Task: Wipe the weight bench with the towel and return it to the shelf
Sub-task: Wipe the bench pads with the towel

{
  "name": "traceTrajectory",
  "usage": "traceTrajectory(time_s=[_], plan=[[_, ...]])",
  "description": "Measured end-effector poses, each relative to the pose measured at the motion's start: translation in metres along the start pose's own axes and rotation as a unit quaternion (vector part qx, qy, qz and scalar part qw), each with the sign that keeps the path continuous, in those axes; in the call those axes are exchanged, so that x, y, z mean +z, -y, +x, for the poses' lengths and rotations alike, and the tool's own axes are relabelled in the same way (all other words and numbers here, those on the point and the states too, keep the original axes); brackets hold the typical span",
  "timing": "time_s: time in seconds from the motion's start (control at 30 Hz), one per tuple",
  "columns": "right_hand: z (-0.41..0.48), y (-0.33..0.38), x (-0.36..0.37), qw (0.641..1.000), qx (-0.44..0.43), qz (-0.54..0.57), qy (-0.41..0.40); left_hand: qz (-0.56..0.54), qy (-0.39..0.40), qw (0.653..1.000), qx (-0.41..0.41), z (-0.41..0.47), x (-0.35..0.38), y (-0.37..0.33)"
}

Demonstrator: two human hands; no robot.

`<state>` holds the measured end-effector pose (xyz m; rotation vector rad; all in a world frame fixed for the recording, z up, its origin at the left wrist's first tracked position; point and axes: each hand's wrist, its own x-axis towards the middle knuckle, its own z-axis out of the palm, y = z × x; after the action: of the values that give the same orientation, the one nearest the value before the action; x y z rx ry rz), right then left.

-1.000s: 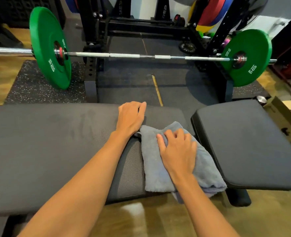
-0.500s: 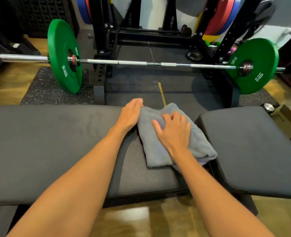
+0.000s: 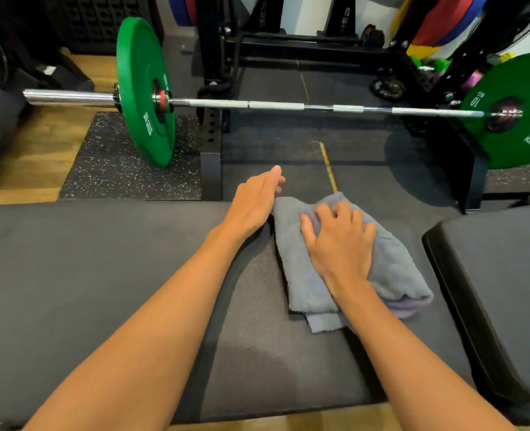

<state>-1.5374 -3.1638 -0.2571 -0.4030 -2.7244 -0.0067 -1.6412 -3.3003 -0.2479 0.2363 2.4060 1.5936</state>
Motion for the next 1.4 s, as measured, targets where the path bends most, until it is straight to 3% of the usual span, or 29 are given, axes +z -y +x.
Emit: traceTrajectory(time_s=[0.17, 0.3, 0.57, 0.77, 0.93, 1.1, 1.3, 1.4], plan=[[0.061, 0.012, 0.015, 0.997, -0.014, -0.018, 0.069, 0.095, -0.035, 0.994, 0.046, -0.027, -0.023, 0.000], [-0.004, 0.027, -0.013, 0.999, 0.011, 0.011, 0.033, 0.161, -0.044, 0.985, 0.054, -0.059, -0.048, 0.006], [-0.146, 0.088, -0.062, 0.998, -0.022, 0.023, 0.055, 0.215, -0.057, 0.974, 0.043, -0.072, -0.102, 0.035], [-0.023, 0.135, -0.001, 0.999, -0.034, 0.008, -0.001, 0.113, -0.071, 0.989, 0.062, -0.049, -0.114, 0.054], [0.044, 0.161, 0.021, 0.997, -0.055, 0.013, 0.052, 0.161, -0.092, 0.981, 0.053, -0.057, -0.143, 0.069], [-0.019, 0.154, -0.013, 0.997, -0.044, 0.041, 0.042, 0.246, -0.065, 0.965, 0.066, -0.084, -0.152, 0.067], [-0.139, 0.160, -0.059, 0.997, -0.038, 0.043, 0.051, 0.219, -0.043, 0.973, 0.062, -0.098, -0.165, 0.065], [-0.148, 0.168, -0.061, 0.998, -0.037, 0.034, 0.048, 0.232, -0.061, 0.967, 0.081, -0.094, -0.173, 0.072]])
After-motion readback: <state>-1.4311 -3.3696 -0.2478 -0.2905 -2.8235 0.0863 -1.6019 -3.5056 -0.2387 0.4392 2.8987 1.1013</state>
